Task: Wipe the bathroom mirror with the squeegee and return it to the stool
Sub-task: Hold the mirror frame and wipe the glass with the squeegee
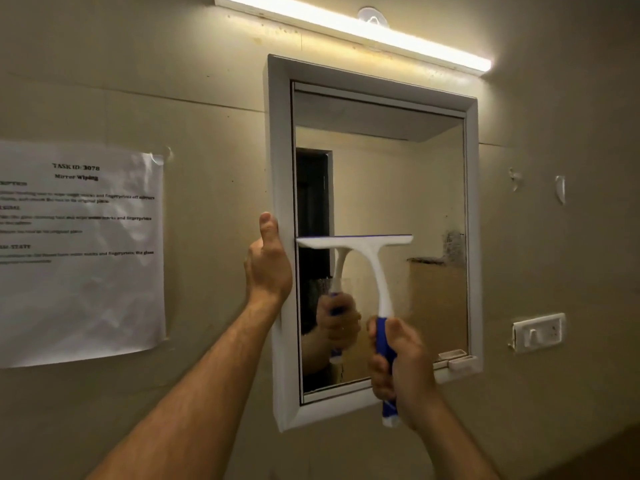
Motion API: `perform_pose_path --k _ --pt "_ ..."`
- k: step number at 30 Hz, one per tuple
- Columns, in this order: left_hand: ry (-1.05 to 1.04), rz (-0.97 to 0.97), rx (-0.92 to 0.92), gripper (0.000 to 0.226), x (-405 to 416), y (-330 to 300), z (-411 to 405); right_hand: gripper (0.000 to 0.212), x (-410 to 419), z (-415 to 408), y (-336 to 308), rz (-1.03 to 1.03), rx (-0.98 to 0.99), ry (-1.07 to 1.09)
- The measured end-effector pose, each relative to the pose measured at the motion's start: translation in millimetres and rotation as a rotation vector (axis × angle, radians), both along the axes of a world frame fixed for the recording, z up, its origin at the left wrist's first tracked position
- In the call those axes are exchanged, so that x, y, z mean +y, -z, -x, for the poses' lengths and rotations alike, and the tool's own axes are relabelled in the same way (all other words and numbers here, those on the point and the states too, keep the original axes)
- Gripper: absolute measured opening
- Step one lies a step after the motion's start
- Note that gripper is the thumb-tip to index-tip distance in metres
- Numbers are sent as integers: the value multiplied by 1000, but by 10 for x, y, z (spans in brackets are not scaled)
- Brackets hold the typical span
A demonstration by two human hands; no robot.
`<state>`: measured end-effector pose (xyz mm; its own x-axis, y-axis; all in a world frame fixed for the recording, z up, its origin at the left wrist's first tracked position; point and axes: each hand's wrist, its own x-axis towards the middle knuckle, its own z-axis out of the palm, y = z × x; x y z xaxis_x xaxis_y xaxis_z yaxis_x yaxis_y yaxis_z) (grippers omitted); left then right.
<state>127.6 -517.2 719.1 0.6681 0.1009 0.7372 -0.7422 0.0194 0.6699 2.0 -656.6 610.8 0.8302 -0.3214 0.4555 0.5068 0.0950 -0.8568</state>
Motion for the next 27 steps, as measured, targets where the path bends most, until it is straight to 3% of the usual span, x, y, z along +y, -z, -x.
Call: perform_pose_path --k 6,9,12,16,20,27 --pt "33 -15 -3 58 32 -1 44 40 16 23 -425 52 -31 64" --pt "30 2 5 47 30 1 45 33 14 40 -728 -7 -43 -14" --pt "58 -2 -9 49 28 16 9 28 21 76 -625 -31 -18 -21" --pt "32 10 -7 70 11 21 -62 36 63 153 -86 -82 72 -15" --pt "47 3 -8 70 4 16 -61 38 166 231 296 -133 125 4" --pt "85 14 -28 68 21 11 -30 61 177 158 -266 -35 141 167"
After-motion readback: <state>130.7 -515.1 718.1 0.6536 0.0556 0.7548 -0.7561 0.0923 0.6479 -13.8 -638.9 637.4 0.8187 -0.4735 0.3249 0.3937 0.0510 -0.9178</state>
